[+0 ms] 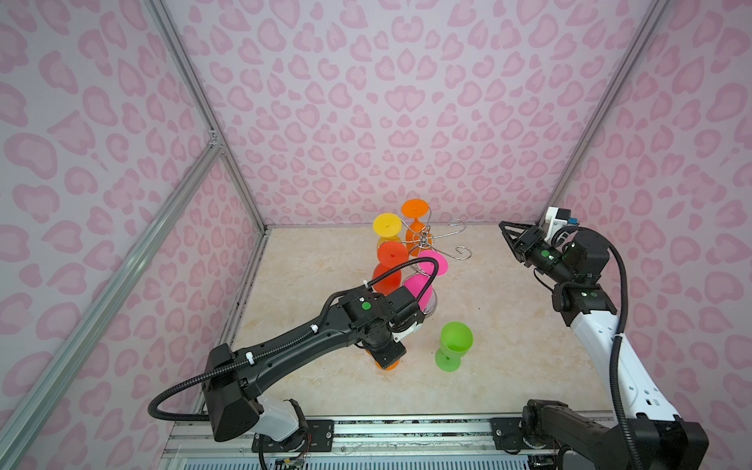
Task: Take the wine glass off the wine glass rack
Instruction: 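Lower the orange glass toward the table beside the green glass with the left gripper, then set the orange glass upright on the table and open the left gripper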
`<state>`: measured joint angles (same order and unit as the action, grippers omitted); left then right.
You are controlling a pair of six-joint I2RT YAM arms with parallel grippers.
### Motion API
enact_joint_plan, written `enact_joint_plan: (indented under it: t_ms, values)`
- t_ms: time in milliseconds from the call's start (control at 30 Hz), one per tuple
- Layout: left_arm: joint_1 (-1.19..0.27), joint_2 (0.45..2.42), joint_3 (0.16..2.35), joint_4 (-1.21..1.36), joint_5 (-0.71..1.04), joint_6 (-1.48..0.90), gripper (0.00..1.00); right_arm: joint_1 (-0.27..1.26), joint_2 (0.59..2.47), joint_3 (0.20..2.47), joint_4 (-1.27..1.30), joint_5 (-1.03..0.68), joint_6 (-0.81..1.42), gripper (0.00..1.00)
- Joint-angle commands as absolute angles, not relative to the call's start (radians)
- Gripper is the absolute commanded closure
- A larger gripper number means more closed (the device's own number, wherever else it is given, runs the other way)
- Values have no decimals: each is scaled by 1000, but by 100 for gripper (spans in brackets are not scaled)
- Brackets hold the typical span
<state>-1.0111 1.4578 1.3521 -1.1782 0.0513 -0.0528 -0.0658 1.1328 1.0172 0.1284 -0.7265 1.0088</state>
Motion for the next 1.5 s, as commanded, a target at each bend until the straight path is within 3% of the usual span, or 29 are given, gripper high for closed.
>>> enact_joint_plan:
  t_ms: [0, 500, 1100, 1467]
  values:
    - [-1014, 1422, 1321, -1180, 33, -67, 98, -67, 1127, 1008, 143, -729, 994, 53]
    - [-1087, 1469, 1377, -1189, -57, -28, 98, -71, 1110, 987, 134, -727, 989, 54]
    - [-1147, 1609, 1483, -1200, -39, 59, 98, -79, 1093, 957, 132, -733, 985, 54]
    - [-1147, 1673, 1506, -1226, -5, 74, 87, -89, 1092, 947, 141, -745, 990, 54]
